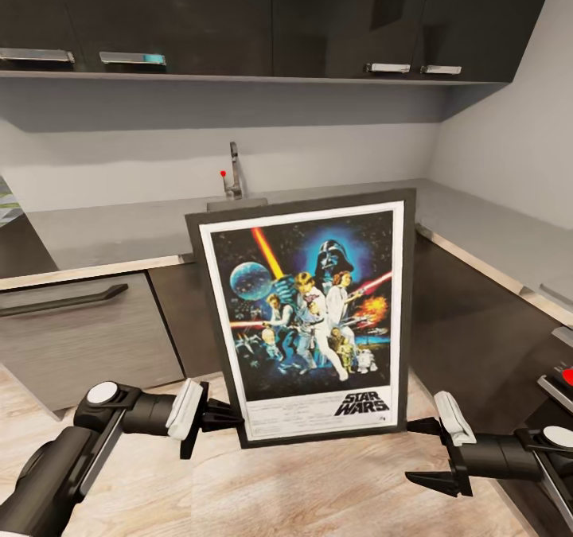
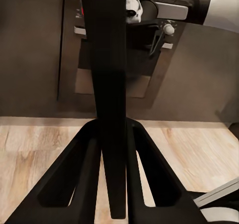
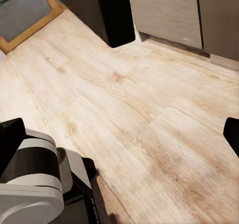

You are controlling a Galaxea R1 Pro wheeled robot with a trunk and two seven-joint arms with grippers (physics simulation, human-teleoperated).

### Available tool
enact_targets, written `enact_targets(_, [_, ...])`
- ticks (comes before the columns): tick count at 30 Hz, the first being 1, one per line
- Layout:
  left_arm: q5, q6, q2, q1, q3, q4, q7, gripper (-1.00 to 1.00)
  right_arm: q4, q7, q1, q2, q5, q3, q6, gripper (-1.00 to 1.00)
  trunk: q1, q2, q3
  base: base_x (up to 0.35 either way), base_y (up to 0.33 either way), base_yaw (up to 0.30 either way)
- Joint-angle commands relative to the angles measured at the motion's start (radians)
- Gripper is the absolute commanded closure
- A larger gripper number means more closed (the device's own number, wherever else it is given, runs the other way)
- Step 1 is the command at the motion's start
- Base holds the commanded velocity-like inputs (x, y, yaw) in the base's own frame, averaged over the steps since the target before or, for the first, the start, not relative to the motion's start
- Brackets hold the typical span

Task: Pick up the poster from the kitchen countertop and hang it on one of the wall nails in the kitchen.

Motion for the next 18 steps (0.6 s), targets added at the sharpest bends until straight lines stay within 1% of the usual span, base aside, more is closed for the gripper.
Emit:
enact_targets(1, [0.001,0.007,0.001,-0.001,0.003,0.001,-0.001,1.0,0.0,0.004,-0.001,0.0,-0.001,0.0,0.011,-1.0,0.0,-0.001,-0.001,0.0,0.0,0.0])
enact_targets(6, [-0.002,0.007,0.001,-0.001,0.01,0.002,-0.001,1.0,0.0,0.003,-0.001,0.001,-0.001,0.0,0.011,-1.0,0.0,-0.001,-0.001,0.0,0.0,0.0])
enact_targets(15, [-0.001,0.007,0.001,-0.001,0.01,0.001,-0.002,1.0,0.0,0.001,-0.01,0.003,-0.001,0.0,0.015,-1.0,0.0,-0.001,-0.001,0.0,0.0,0.0])
enact_targets(18, [-0.001,0.007,0.001,-0.001,0.009,0.001,-0.003,1.0,0.0,0.001,-0.013,0.008,-0.001,0.0,0.016,-1.0,0.0,-0.001,-0.001,0.0,0.0,0.0])
